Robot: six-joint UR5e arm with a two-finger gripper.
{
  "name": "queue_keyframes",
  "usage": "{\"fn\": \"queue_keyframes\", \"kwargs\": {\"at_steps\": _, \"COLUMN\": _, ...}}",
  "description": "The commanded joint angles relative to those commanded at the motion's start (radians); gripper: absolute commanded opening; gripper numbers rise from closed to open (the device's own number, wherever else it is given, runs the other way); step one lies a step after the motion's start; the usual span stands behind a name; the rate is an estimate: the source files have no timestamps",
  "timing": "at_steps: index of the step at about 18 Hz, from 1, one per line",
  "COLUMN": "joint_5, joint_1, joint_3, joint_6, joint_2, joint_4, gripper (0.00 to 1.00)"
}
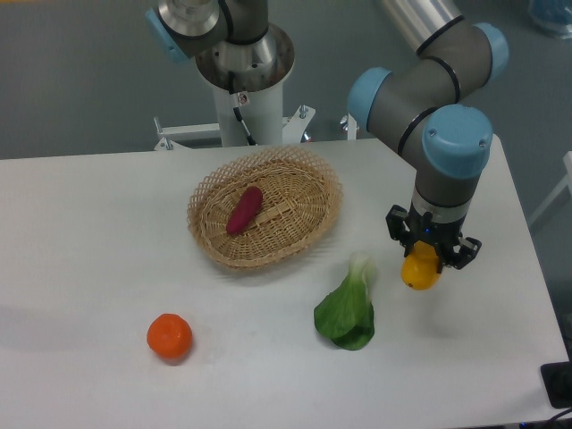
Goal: Place the mango on the table
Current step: 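Hold the yellow mango in the gripper above the table, then carry the mango past the bok choy toward the tangerine and lower it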
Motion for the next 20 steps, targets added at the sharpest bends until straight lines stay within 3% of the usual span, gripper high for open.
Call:
{"fn": "queue_keyframes", "kwargs": {"at_steps": 11, "joint_5": 0.002, "joint_1": -0.008, "joint_3": 0.014, "joint_6": -0.003, "joint_2": -0.018, "joint_4": -0.002, "gripper": 0.32}}
{"fn": "queue_keyframes", "kwargs": {"at_steps": 15, "joint_5": 0.0, "joint_1": -0.047, "joint_3": 0.031, "joint_6": -0.06, "joint_2": -0.031, "joint_4": -0.002, "gripper": 0.32}}
{"fn": "queue_keyframes", "kwargs": {"at_steps": 20, "joint_5": 0.024, "joint_1": -0.132, "joint_3": 0.075, "joint_6": -0.129, "joint_2": -0.089, "joint_4": -0.002, "gripper": 0.32}}
